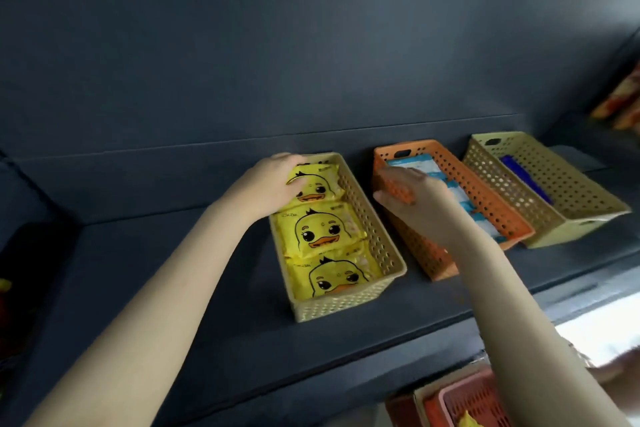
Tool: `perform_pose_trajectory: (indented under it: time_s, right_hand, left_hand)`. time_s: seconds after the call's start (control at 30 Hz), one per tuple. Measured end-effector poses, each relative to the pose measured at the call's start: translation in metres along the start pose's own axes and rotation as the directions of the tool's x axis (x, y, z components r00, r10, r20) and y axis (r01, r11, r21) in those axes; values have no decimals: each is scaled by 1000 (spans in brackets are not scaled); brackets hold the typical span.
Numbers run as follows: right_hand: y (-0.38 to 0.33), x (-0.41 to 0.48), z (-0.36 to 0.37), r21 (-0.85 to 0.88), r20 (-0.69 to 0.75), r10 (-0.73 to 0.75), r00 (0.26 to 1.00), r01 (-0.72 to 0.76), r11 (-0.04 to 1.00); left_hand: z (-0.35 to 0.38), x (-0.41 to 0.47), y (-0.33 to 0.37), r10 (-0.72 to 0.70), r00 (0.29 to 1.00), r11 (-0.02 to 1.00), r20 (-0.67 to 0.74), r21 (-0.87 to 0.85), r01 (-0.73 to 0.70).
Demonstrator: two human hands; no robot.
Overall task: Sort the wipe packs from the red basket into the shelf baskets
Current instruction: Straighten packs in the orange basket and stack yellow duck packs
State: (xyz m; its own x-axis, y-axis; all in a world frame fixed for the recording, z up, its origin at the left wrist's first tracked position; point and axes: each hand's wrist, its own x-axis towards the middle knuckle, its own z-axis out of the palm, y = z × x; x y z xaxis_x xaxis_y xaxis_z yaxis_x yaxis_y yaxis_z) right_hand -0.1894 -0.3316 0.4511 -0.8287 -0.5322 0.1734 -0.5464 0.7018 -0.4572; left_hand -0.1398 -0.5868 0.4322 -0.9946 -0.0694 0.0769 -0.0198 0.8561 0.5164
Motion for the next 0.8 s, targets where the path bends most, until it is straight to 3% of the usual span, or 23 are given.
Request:
perform_pose_trajectory:
  time_s: [0.13,0.3,0.4,0.63,0.8]
  right_hand:
    - [42,-69,-41,76,-112,168,979,-161,984]
    - [108,-178,-76,148,-143,337,931,-316,937]
    - [164,-258,-89,160,-109,464,879,-445,881]
    - [277,-395,-81,238,46,708,705,-696,677]
    - [352,-439,-40,202,239,774,586,-810,551]
  left_hand:
    - [24,-19,72,133,991,990,13,-37,-132]
    - [93,-38,162,275,961,949,33,-171,-265]
    - [159,-62,217,310,946,922,98,-273,-274]
    - [326,-126,285,192,889,938,415,-343,-43]
    - [416,-144,284,-16,771,929,637,-275,246]
